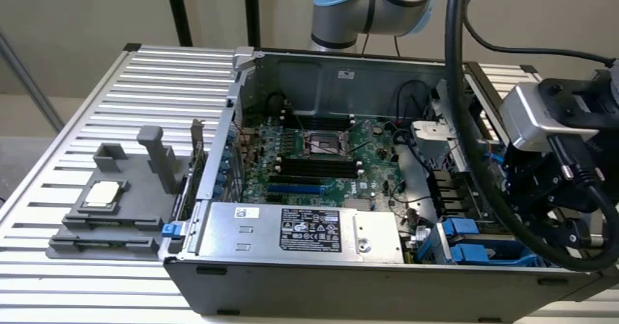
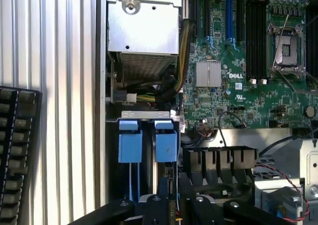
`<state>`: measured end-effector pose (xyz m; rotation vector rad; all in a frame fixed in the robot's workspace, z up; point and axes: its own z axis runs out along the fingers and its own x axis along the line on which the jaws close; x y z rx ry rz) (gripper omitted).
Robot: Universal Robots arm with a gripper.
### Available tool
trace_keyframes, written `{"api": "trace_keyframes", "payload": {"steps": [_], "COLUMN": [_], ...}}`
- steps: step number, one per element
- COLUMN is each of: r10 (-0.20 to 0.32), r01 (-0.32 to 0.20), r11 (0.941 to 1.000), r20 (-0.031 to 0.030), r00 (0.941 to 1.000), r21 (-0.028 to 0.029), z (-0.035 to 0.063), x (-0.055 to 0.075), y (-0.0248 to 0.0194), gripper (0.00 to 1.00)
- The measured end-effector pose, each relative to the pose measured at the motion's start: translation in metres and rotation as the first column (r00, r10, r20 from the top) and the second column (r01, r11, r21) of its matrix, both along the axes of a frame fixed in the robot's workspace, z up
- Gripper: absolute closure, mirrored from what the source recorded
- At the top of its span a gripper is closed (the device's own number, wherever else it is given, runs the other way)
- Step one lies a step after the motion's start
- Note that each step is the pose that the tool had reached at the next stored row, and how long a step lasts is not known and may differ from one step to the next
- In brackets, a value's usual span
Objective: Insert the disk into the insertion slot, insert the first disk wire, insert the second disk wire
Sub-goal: 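Insert the second disk wire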
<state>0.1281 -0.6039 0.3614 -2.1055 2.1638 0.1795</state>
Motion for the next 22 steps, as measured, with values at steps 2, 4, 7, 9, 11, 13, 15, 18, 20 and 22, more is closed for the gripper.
{"api": "trace_keyframes", "payload": {"steps": [2, 4, 7, 9, 11, 13, 15, 18, 20, 22], "r10": [0.000, 0.000, 0.000, 0.000, 0.000, 0.000, 0.000, 0.000, 0.000, 0.000], "r01": [0.000, 0.000, 0.000, 0.000, 0.000, 0.000, 0.000, 0.000, 0.000, 0.000], "r11": [1.0000, 1.0000, 1.0000, 1.0000, 1.0000, 1.0000, 1.0000, 0.9997, 0.9993, 0.9988], "r20": [0.0007, 0.0024, 0.0035, 0.0035, 0.0035, 0.0035, 0.0036, 0.0035, 0.0035, 0.0035], "r00": [1.0000, 1.0000, 1.0000, 1.0000, 1.0000, 1.0000, 1.0000, 1.0000, 1.0000, 1.0000], "r21": [0.0000, 0.0000, 0.0002, -0.0001, -0.0010, -0.0026, -0.0073, -0.0248, -0.0380, -0.0490], "z": [0.0083, 0.0161, 0.0199, 0.0201, 0.0201, 0.0200, 0.0200, 0.0200, 0.0200, 0.0200], "x": [-0.002, -0.004, -0.005, -0.005, -0.005, -0.005, -0.005, -0.005, -0.004, -0.004], "y": [0.0000, 0.0000, 0.0006, 0.0032, 0.0086, 0.0148, 0.0192, 0.0218, 0.0232, 0.0249], "gripper": [0.76, 0.76, 0.76, 0.76, 0.76, 0.76, 0.76, 0.76, 0.76, 0.76]}}
